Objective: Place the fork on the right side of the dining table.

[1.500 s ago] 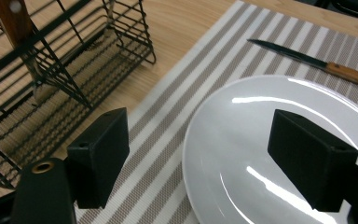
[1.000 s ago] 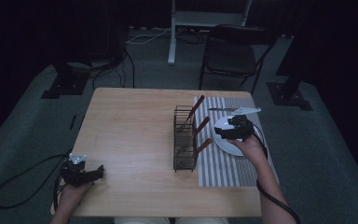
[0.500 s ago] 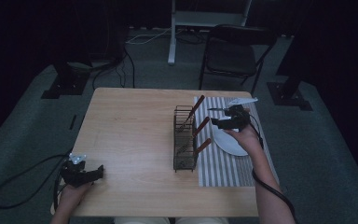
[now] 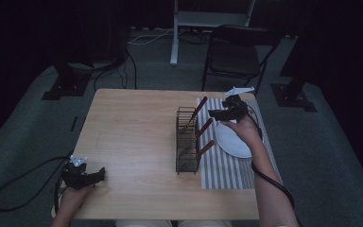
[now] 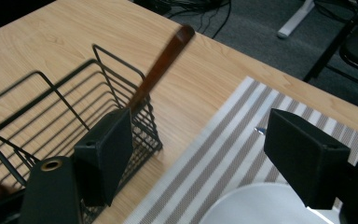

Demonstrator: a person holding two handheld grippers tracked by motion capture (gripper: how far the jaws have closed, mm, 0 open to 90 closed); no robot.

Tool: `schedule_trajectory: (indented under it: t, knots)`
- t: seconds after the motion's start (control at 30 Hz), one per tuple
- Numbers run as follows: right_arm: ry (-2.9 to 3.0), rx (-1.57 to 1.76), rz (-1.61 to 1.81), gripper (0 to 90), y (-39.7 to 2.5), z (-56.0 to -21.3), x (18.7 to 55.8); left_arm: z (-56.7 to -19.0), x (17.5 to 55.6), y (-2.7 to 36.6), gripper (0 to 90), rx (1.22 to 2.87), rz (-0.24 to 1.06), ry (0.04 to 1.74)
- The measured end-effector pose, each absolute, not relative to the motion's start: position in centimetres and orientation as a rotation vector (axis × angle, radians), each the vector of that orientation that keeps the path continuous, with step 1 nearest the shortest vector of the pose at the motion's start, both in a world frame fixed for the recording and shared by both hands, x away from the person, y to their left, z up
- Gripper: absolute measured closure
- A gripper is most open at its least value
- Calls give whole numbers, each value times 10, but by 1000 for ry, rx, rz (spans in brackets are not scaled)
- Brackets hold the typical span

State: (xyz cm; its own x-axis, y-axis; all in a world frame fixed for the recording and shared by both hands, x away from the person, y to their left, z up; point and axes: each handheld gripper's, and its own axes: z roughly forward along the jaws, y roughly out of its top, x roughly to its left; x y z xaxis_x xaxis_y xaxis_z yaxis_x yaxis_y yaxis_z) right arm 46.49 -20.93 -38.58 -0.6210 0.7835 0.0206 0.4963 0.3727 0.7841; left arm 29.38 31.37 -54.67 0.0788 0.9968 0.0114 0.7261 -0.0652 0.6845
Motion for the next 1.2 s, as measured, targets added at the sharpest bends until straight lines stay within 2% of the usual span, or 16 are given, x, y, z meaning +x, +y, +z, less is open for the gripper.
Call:
schedule_trajectory:
  t: [0.23, 0.7, 0.97, 1.0, 1.07, 1.1, 1.2]
  knots:
    - [2291, 1112, 1160, 244, -196, -380, 473, -547, 294, 314, 2, 1846, 685, 1699]
    - [2333, 1188, 1197, 273, -178, -390, 497, -547, 294, 314, 2, 1847, 685, 1699]
    - [2362, 1217, 1226, 343, -173, -396, 505, -547, 294, 314, 2, 1846, 685, 1699]
    - [2358, 1219, 1244, 374, -172, -395, 506, -547, 294, 314, 2, 1847, 685, 1699]
    - [2359, 1220, 1256, 374, -172, -396, 506, -547, 294, 314, 2, 1847, 685, 1699]
    - [2366, 1231, 1260, 440, -173, -398, 508, -547, 294, 314, 2, 1846, 685, 1699]
    - [2379, 1247, 1275, 491, -174, -401, 510, -547, 294, 314, 2, 1846, 685, 1699]
